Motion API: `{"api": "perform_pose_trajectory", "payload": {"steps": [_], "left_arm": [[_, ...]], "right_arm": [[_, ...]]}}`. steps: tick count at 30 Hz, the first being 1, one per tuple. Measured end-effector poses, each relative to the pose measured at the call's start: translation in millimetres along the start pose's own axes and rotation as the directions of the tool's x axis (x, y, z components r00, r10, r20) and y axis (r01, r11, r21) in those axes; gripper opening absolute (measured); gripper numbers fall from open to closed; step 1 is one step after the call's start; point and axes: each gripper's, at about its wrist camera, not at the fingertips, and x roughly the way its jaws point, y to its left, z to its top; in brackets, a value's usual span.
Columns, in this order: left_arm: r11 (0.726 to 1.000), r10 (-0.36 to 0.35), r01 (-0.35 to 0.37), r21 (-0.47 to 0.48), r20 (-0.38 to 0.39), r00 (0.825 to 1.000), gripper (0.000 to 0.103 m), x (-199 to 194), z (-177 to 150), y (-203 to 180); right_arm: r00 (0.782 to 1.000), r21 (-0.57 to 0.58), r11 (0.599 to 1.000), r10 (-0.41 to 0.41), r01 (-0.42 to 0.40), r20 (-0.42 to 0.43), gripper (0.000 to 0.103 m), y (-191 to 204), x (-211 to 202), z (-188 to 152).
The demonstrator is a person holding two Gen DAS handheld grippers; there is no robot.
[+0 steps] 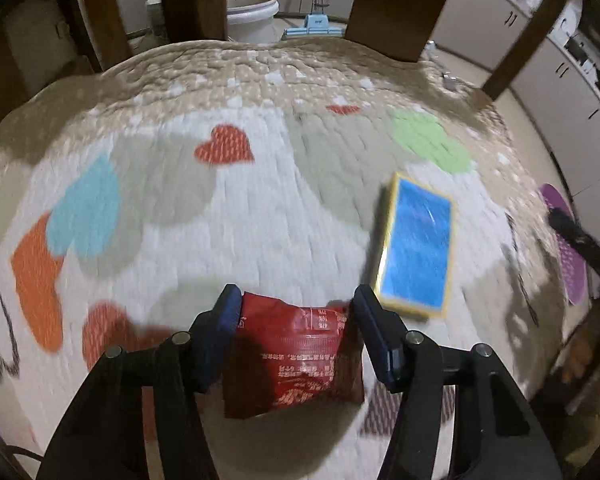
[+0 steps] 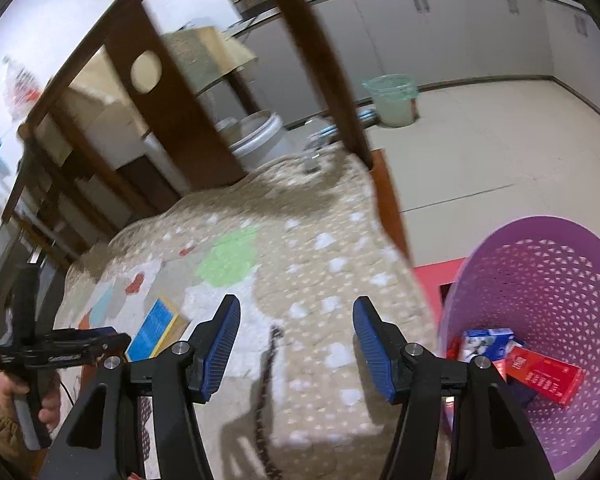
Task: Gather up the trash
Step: 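Grasp the red snack wrapper with the left tool while the right tool grasps the blue-yellow box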
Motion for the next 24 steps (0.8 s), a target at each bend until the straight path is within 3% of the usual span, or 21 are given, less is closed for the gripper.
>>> {"api": "perform_pose_trajectory", "payload": {"steps": [6,12,16,20,24], "left_arm": [[0.996,-0.088,0.09,-0.024,0.089,0.992,0.064,-31,-32,18],[0.98,-0.198,0.189,0.066,0.18,0.963,0.08,-48,-25,29],[0.962,-0.224,0.195,0.192,0.14,0.964,0.083,-36,-11,17],[0.927,-0.249,0.217,0.305,0.07,0.966,0.083,-23,-18,4],[0.91,-0.251,0.214,0.354,0.062,0.966,0.083,-24,-40,-2]], "right_arm": [[0.99,-0.076,0.994,0.065,-0.075,-0.125,0.064,40,17,-31],[0.963,-0.008,0.988,0.151,-0.156,-0.222,0.069,74,31,-32],[0.947,0.037,0.989,0.149,-0.145,-0.283,0.071,95,59,-17],[0.929,0.097,0.988,0.147,-0.121,-0.34,0.071,111,83,-7],[0.914,0.046,0.998,0.062,-0.048,-0.401,0.072,131,103,-2]]}}
